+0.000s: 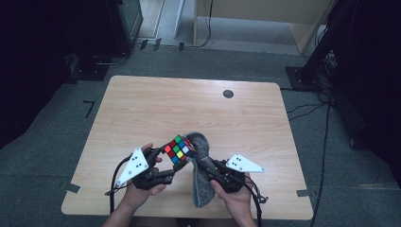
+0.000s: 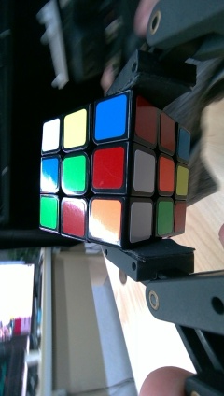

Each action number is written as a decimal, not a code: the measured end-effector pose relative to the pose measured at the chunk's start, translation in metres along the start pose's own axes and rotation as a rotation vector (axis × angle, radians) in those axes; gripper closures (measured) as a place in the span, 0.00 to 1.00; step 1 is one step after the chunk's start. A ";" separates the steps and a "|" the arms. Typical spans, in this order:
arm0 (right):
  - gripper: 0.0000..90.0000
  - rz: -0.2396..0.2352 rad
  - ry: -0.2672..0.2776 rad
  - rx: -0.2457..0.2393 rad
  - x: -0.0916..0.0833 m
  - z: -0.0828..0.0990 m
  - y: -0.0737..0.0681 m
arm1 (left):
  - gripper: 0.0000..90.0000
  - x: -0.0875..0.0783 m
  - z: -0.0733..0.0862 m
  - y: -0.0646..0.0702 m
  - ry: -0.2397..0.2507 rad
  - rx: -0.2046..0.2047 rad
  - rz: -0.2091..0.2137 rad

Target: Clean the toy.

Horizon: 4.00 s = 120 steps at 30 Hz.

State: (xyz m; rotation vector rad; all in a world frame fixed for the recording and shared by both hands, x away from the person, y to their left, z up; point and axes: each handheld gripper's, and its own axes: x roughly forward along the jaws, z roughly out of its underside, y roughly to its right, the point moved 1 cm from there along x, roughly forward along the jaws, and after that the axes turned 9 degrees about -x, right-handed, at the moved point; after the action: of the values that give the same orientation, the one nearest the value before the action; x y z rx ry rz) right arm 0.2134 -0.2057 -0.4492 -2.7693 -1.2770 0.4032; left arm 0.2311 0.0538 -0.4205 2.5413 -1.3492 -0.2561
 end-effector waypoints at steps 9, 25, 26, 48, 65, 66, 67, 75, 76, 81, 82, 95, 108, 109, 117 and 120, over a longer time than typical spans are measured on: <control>0.82 -0.051 0.057 -0.184 0.006 -0.003 -0.018 | 0.38 0.002 0.001 -0.003 -0.028 -0.044 0.065; 0.82 -0.017 0.073 -0.311 0.008 -0.001 -0.021 | 0.38 0.002 -0.001 -0.007 -0.035 -0.089 0.074; 0.82 -0.004 0.090 -0.308 0.005 -0.003 -0.018 | 0.38 0.002 0.000 -0.007 -0.036 -0.090 0.077; 0.81 -0.045 0.044 -0.373 0.014 0.003 -0.029 | 0.38 0.003 0.000 -0.012 -0.048 -0.112 0.068; 0.81 0.006 0.067 -0.328 0.007 -0.003 -0.026 | 0.38 0.002 0.001 -0.018 -0.055 -0.116 0.033; 0.81 0.024 0.079 -0.318 0.005 -0.005 -0.023 | 0.38 0.002 0.001 -0.018 -0.055 -0.116 0.033; 0.81 0.024 0.084 -0.323 0.005 -0.005 -0.023 | 0.38 0.002 0.001 -0.018 -0.055 -0.116 0.034; 0.78 0.057 -0.081 -0.392 0.023 0.014 -0.025 | 0.38 0.000 -0.001 -0.021 -0.051 -0.123 0.007; 0.78 0.090 -0.091 -0.353 0.023 0.019 -0.016 | 0.38 -0.001 -0.001 -0.021 -0.051 -0.121 0.003; 0.76 0.221 -0.145 -0.237 0.017 0.035 0.021 | 0.38 0.003 0.003 -0.024 -0.073 -0.123 -0.011; 0.72 0.229 -0.150 -0.224 0.016 0.036 0.025 | 0.38 0.004 0.004 -0.024 -0.078 -0.125 -0.011; 0.39 0.211 -0.095 -0.242 0.004 0.016 0.029 | 0.38 0.007 0.005 -0.028 -0.095 -0.168 -0.043; 0.29 0.098 0.020 -0.415 0.020 0.012 -0.014 | 0.38 0.014 0.005 -0.016 -0.120 -0.183 -0.020; 0.28 0.105 0.029 -0.421 0.020 0.011 -0.015 | 0.38 0.015 0.006 -0.014 -0.127 -0.184 -0.015; 0.26 0.156 0.057 -0.503 0.022 0.013 -0.022 | 0.38 0.023 0.010 0.001 -0.171 -0.190 0.030; 0.28 0.187 0.058 -0.541 0.022 0.014 -0.025 | 0.38 0.027 0.012 0.002 -0.201 -0.198 0.025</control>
State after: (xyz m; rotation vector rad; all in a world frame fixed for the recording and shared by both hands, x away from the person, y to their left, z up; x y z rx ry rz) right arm 0.2053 -0.1737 -0.4630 -3.3273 -1.2714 -0.0288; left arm 0.2411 0.0288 -0.4322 2.3837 -1.3487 -0.6230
